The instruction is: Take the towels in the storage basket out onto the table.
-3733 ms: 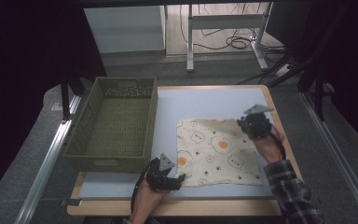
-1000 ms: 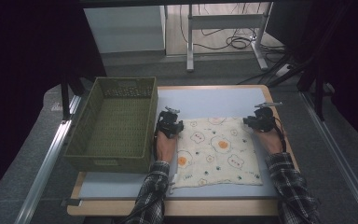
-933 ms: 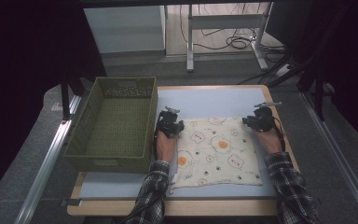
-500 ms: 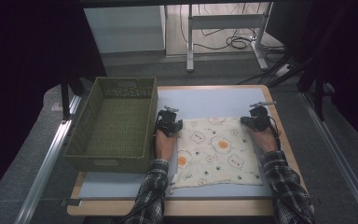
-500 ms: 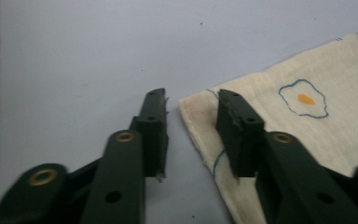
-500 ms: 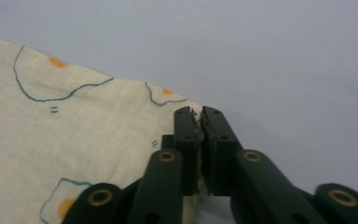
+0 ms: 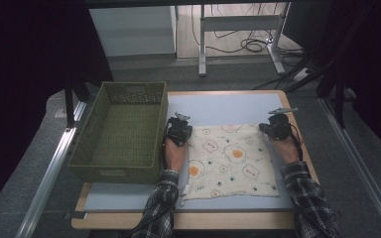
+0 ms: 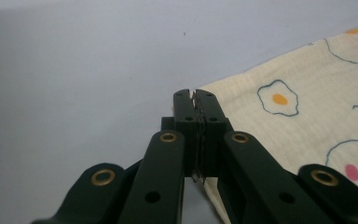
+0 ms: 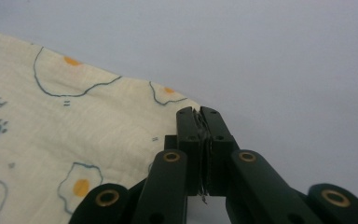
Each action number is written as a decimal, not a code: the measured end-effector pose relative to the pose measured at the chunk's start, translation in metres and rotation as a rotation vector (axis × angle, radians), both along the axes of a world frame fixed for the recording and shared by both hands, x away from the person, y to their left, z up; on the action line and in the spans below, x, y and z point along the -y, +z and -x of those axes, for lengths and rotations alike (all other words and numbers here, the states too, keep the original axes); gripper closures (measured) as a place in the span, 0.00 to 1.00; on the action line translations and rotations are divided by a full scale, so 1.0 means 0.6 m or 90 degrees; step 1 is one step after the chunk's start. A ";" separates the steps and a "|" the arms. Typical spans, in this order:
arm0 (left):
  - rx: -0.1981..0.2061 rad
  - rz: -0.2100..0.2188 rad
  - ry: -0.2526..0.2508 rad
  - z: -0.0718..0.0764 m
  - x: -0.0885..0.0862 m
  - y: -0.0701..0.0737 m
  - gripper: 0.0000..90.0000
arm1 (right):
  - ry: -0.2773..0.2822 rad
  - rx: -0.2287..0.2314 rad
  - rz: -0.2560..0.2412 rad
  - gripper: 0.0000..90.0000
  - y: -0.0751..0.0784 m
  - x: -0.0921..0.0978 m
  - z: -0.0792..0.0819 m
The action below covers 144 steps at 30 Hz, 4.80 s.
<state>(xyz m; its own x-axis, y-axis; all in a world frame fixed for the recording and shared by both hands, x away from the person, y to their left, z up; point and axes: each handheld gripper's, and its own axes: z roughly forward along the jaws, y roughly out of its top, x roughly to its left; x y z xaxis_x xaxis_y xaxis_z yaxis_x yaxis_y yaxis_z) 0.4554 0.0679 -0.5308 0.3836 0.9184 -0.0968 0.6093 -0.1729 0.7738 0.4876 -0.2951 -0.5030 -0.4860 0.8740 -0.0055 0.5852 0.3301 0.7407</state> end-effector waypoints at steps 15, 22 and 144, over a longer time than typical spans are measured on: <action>0.058 0.003 -0.041 0.052 0.000 0.035 0.99 | 0.025 0.023 -0.004 0.98 0.036 0.018 0.055; 0.077 -0.020 -0.069 0.080 0.009 0.043 0.99 | 0.037 0.026 -0.011 0.97 0.033 0.036 0.089; 0.038 -0.077 -0.036 0.227 0.016 -0.011 0.56 | 0.046 -0.008 -0.030 0.63 -0.036 0.053 0.337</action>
